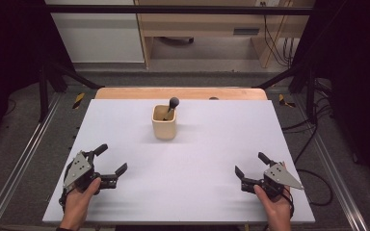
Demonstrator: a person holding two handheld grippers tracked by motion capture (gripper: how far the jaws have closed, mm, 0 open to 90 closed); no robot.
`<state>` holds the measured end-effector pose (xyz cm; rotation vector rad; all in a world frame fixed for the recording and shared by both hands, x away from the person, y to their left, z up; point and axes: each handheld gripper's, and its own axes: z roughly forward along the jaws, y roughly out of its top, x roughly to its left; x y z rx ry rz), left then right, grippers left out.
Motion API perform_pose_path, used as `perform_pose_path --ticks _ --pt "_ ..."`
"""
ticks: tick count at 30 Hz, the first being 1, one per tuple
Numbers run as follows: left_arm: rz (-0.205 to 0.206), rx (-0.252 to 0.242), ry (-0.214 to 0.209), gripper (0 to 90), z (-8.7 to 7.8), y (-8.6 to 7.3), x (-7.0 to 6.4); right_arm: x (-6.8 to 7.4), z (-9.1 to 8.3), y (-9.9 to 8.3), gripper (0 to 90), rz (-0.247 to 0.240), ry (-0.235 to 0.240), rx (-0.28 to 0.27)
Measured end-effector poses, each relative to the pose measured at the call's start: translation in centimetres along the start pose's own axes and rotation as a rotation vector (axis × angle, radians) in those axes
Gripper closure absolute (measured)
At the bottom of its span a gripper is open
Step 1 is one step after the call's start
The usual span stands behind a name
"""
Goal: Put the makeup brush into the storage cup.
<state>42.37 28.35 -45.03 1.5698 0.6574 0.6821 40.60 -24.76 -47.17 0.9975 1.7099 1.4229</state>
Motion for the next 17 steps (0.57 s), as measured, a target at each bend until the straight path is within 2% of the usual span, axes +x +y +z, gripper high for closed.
perform_pose_path --ticks 9,13,14,17 --pt "0.011 -0.010 0.026 0.9 -0.81 -0.83 -0.03 -0.16 -0.06 -0.03 3.4 0.006 -0.001 0.003" --pt "0.024 -0.004 0.027 0.9 -0.95 -0.89 -0.16 -0.21 0.00 -0.08 3.4 0.000 -0.002 0.003" --pt "0.038 -0.002 0.029 1.0 -0.99 -0.73 -0.18 -0.18 0.00 -0.08 3.4 0.006 -0.004 0.006" --pt "0.028 -0.013 0.029 0.9 -0.98 -0.65 -0.27 -0.26 0.03 -0.11 3.5 0.004 -0.005 0.003"
